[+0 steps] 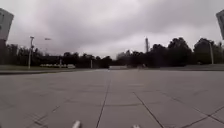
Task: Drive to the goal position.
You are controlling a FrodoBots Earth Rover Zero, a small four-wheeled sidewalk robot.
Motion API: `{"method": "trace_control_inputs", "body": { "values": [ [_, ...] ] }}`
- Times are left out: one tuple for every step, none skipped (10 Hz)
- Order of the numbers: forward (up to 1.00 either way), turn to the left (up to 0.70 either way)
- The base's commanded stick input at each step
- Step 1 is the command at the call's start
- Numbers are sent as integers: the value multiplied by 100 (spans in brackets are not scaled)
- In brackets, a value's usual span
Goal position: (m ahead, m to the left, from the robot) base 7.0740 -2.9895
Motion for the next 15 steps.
{"method": "trace_control_inputs", "body": {
  "values": [
    [70,0],
    [70,-7],
    [70,-21],
    [70,-26],
    [70,-26],
    [70,-26],
    [70,-15],
    [70,0],
    [70,0],
    [70,0],
    [70,0],
    [70,0],
    [70,0],
    [70,0],
    [70,0]
  ]
}}
